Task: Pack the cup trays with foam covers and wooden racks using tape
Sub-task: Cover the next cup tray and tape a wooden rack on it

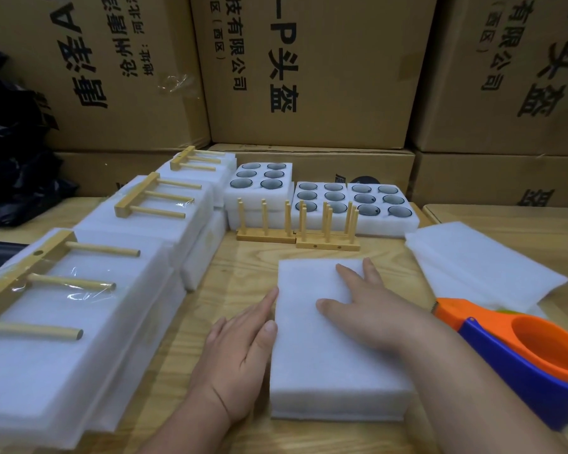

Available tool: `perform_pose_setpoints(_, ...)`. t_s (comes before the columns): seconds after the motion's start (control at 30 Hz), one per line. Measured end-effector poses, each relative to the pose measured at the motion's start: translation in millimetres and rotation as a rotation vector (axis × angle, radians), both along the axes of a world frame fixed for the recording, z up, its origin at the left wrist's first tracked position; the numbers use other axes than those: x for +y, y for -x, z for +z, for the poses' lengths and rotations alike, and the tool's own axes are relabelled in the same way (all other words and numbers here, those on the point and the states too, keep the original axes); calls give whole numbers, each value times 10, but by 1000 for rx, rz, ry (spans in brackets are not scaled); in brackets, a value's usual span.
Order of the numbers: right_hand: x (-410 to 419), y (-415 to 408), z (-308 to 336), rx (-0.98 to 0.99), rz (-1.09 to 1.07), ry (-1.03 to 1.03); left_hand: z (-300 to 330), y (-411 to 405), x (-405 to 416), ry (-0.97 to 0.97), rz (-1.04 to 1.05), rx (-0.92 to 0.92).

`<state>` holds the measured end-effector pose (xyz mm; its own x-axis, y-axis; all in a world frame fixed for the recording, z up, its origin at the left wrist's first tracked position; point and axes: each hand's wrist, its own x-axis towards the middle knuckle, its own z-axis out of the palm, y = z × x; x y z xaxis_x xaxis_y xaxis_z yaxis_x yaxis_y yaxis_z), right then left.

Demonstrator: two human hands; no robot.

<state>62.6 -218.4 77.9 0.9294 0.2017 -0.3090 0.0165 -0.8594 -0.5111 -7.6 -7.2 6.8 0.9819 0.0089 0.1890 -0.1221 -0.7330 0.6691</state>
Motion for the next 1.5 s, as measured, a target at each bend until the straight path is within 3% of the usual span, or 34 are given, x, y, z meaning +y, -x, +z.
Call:
perform_pose_setpoints(0.23, 114, 0, -83, -282, 103, 214, 11, -5, -17, -25, 75, 27)
perform_pose_setpoints(0.37, 169, 56, -172, -243, 193, 312, -38, -93, -57, -298, 197, 145)
perform_pose_setpoints(0.53, 74, 37, 16, -225, 155, 148, -56, -115, -61, -334, 199, 147)
perform_pose_setpoints(0.67, -26, -240, 337, -415, 5, -17, -77, -138, -50, -354, 215, 129)
perform_pose_setpoints(0.83, 40, -876, 663, -569, -91, 135, -80, -146, -39, -341, 219, 127)
perform_pose_setpoints(1.27, 232, -1680, 527, -501, 221, 583, -153, -198, -13, -314, 232, 102)
perform_pose_setpoints(1.5, 302, -1749, 425, -489, 192, 580, -158, -196, -15, -307, 241, 94)
